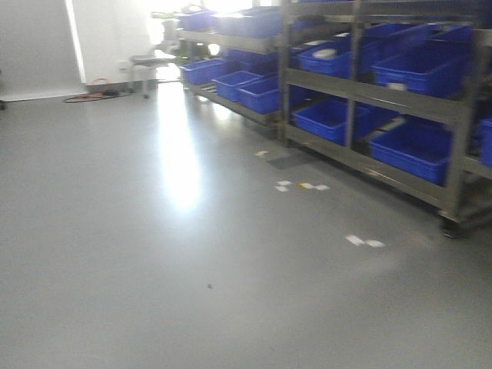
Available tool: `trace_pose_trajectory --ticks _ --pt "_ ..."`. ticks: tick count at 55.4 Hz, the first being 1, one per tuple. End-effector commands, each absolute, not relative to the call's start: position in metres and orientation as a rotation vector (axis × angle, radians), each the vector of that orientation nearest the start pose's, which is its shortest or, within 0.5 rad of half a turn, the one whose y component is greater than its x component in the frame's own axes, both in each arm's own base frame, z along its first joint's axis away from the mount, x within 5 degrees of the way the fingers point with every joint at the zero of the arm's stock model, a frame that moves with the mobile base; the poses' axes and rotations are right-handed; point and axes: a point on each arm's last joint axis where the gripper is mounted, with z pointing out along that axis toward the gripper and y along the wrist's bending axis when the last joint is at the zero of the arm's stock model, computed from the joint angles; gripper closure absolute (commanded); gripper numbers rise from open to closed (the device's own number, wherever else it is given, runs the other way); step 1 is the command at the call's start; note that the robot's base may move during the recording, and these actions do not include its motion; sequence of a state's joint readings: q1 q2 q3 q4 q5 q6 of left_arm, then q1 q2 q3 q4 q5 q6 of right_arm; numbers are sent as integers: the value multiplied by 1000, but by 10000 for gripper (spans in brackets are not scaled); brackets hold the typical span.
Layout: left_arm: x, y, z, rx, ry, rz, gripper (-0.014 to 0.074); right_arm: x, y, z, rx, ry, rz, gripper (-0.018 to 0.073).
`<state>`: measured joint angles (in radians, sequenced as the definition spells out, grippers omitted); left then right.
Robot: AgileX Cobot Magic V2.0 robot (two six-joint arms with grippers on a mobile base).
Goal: Pick and sort blue part to right shelf
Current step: 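Drive the base up to the shelf of blue bins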
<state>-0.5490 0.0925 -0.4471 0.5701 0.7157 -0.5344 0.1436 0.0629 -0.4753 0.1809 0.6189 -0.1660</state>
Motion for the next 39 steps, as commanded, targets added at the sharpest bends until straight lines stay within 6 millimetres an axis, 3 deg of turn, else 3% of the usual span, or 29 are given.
trace_pose_trajectory --ticks 1,39 --pt "37 13 313 171 1658 -168 263 18 11 326 -187 1567 177 391" --pt "37 13 313 171 1658 -168 263 18 11 326 -187 1567 177 391"
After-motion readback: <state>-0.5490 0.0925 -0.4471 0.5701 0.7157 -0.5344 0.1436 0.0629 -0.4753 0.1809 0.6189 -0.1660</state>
